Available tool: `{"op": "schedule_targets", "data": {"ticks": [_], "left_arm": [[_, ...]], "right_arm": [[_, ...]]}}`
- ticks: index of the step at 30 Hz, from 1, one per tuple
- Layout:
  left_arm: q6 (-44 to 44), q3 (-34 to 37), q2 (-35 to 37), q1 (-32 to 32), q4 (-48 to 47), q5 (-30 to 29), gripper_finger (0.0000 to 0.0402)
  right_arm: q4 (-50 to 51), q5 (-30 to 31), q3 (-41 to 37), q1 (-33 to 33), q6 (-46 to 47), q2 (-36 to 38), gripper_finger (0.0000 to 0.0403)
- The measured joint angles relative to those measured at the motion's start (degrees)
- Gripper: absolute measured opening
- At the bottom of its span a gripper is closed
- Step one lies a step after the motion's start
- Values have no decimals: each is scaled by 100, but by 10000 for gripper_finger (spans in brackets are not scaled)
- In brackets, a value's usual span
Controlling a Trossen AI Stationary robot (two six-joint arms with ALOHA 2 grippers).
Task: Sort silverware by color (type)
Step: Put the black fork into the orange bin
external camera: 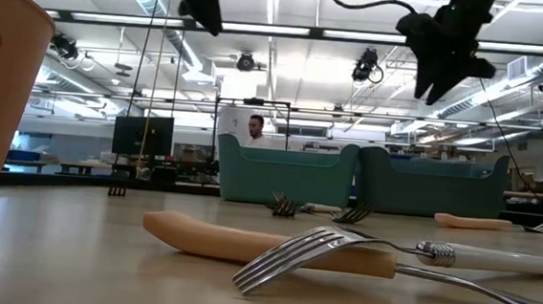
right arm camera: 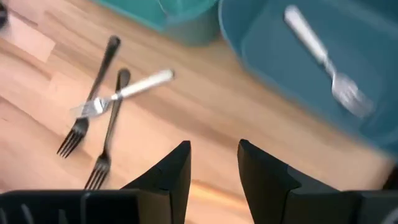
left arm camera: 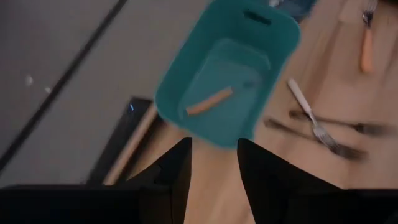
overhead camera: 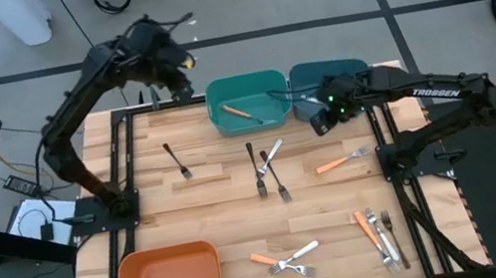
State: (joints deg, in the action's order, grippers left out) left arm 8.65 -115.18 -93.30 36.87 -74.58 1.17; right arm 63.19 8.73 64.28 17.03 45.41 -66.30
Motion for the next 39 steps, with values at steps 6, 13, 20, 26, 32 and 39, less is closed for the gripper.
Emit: {"op": "schedule_targets", "data": {"ticks": [6, 13, 20, 26, 32, 39], "left_arm": [[-240, 545, 466, -187, -627, 7, 139], [-424, 2245, 1406, -311, 108, 11, 139], [-812, 3461, 1980, -316, 516, 15, 139], [-916, 3765, 2097, -492, 1008, 26, 139], [-905, 3781, 2096, -767, 1412, 28, 139], [-900, 3781, 2096, -983, 1464, 28, 139]], "right_arm": [[482, -229, -473, -688, 1483, -3, 138], [44, -455, -873, -1413, 2480, -6, 138], [-1293, -157, -895, -1902, 2486, -256, 138], [-2591, -249, -895, -1956, 2184, -1043, 138], [-3330, -348, -895, -1950, 2161, -1829, 138], [-3547, -1007, -895, -1835, 2232, -2425, 138]]}}
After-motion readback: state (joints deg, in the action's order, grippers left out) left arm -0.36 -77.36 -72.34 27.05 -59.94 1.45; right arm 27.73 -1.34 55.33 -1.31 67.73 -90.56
